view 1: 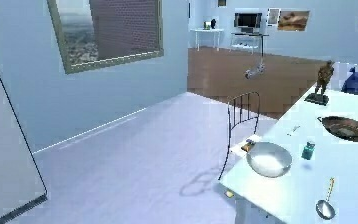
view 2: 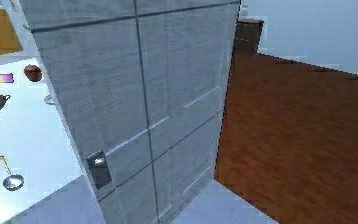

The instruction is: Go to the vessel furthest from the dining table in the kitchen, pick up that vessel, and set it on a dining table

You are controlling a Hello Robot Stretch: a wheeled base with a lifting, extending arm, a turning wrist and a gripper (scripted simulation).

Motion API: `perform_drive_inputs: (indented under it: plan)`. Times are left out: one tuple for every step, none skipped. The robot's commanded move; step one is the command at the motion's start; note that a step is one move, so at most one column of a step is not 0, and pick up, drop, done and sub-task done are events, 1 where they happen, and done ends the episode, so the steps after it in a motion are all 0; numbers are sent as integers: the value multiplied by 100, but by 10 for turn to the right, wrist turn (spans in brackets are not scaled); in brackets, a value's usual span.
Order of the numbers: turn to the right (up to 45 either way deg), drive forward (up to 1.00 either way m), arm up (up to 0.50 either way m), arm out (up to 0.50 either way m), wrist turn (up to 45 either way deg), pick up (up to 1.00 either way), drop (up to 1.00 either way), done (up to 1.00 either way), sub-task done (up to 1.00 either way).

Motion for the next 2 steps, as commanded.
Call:
perform_drive_inputs:
  plan:
    - [-450,0,0,0,0,0,0,0,0]
    - [0,35,0,0,0,0,0,0,0]
